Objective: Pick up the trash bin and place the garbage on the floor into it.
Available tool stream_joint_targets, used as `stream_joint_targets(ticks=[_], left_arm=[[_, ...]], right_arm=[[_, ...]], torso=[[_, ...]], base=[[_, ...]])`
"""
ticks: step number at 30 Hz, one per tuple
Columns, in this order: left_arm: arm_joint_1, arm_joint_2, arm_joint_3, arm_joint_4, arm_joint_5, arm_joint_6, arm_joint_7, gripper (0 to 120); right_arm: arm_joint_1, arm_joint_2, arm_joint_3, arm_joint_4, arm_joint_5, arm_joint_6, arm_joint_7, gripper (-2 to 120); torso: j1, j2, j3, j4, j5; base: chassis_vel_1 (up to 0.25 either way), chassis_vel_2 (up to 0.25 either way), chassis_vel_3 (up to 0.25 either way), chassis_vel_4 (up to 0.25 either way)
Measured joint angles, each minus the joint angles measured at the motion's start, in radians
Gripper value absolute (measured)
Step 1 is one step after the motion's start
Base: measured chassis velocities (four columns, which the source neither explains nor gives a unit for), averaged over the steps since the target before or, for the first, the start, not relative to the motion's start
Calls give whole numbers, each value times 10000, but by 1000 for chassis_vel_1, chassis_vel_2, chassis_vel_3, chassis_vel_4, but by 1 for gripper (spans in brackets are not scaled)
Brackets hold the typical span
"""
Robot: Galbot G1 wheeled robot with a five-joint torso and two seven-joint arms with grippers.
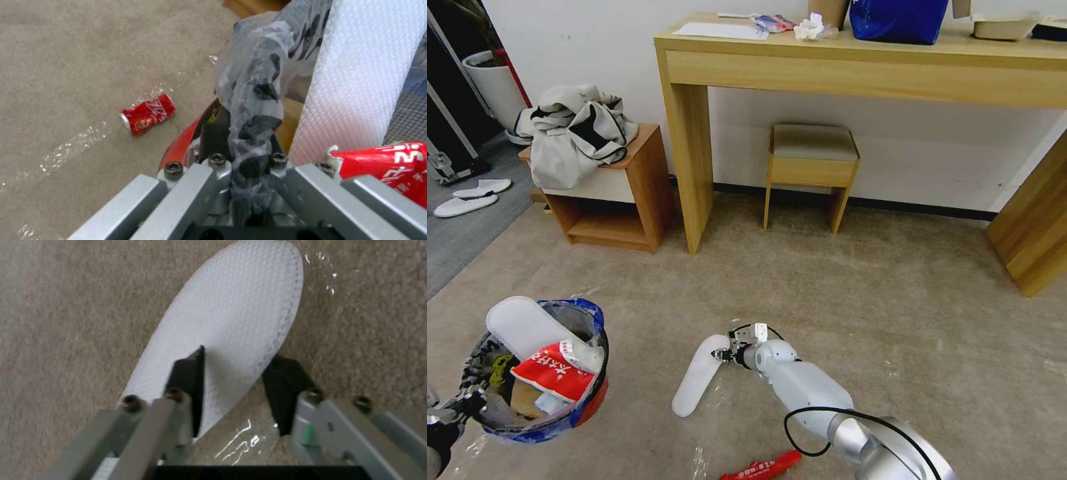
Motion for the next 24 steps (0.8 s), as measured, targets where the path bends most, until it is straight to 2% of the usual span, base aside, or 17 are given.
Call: stream_joint_targets(ticks=[1,2,5,7,9,24], left_arm=[[0,0,0,0,0,0,0,0],[8,-4,0,-17,1,0,1,0],[9,-5,2,-24,1,0,2,0],[8,-18,18,-29,11,-1,4,0],[8,-23,24,-30,16,-1,5,0],[4,3,42,29,42,-2,13,0]], right_arm=[[0,0,0,0,0,0,0,29],[-12,0,0,-16,-44,16,-2,19],[-18,0,1,-28,-62,23,-3,16],[-29,0,2,-85,-173,93,-28,3],[-34,1,2,-97,-188,104,-33,0],[-130,0,7,93,-179,198,-116,0]], torso=[[0,0,0,0,0],[0,0,-1,0,0],[0,0,0,0,0],[0,0,0,0,0],[0,0,0,0,0],[0,0,0,-1,-2]], base=[[0,0,0,0],[0,0,0,0],[0,0,0,0],[0,0,0,0],[0,0,0,0],[0,0,0,0]])
